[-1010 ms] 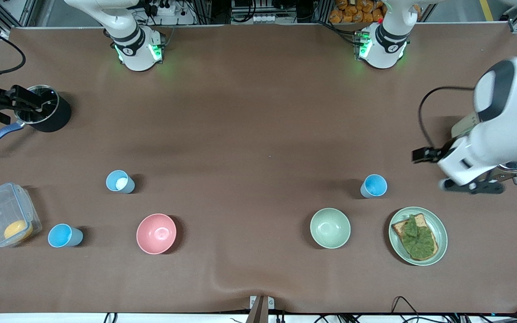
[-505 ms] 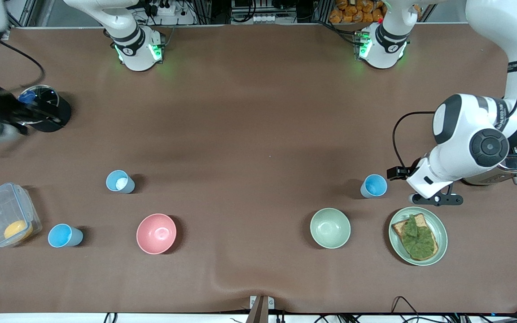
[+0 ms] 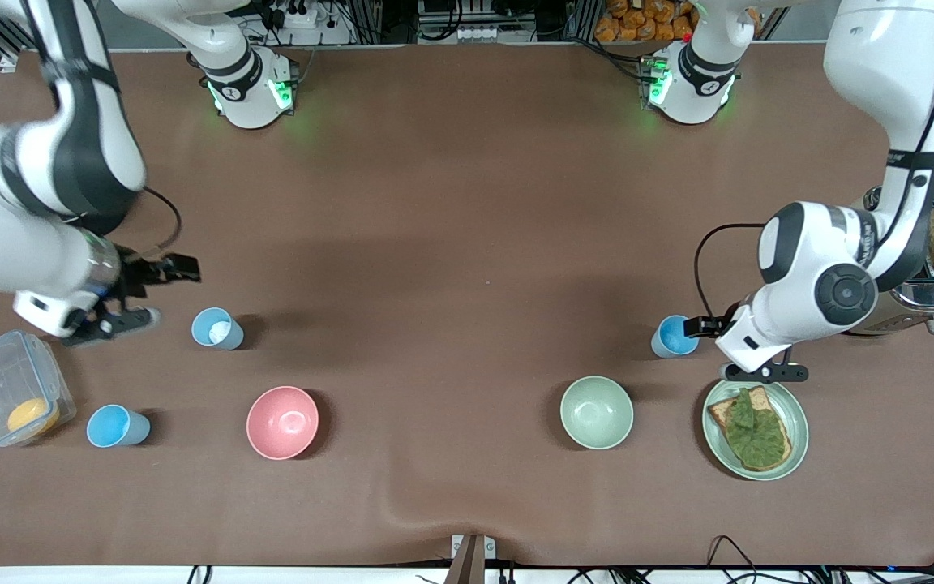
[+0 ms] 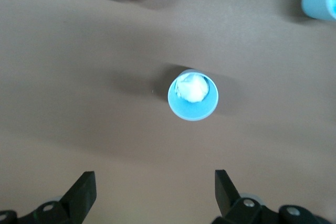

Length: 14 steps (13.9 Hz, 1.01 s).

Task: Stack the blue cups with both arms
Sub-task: 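Grasp one blue cup with each gripper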

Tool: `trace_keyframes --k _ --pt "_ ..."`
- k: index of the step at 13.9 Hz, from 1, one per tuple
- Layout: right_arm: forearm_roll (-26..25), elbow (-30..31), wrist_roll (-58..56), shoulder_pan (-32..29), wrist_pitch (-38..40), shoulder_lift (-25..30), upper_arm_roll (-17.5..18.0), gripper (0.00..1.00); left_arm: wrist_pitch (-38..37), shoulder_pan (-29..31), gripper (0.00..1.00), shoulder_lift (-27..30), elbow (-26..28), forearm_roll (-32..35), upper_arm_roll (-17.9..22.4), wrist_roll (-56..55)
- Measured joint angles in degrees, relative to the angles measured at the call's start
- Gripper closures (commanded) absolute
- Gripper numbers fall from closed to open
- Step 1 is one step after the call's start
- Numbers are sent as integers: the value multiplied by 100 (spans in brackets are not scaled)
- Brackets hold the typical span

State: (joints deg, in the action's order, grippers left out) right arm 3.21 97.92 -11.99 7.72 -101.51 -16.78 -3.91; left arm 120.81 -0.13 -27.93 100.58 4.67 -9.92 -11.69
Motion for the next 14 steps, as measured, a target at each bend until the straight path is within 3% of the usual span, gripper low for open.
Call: trace_keyframes --k 4,9,10,11,12,13,14 --pt "-122 417 0 94 -810 -517 0 0 45 -105 0 -388 23 9 -16 -217" --pt "-131 523 2 145 -1271 -874 1 0 143 -97 0 -637 7 273 6 -219" --pt "-131 542 6 172 -1323 -930 1 0 271 -96 20 -640 4 281 7 -219" --pt "-131 571 15 218 -1448 -988 1 3 470 -97 57 -644 3 281 6 -224" --pt "-131 606 23 263 -1571 -1040 2 21 610 -97 87 -645 2 281 5 -256" --pt "-132 634 33 300 -1663 -1093 2 37 672 -97 100 -645 1 281 4 -318" --pt "-137 652 35 323 -1721 -1137 2 51 696 -94 100 -646 1 281 4 -346"
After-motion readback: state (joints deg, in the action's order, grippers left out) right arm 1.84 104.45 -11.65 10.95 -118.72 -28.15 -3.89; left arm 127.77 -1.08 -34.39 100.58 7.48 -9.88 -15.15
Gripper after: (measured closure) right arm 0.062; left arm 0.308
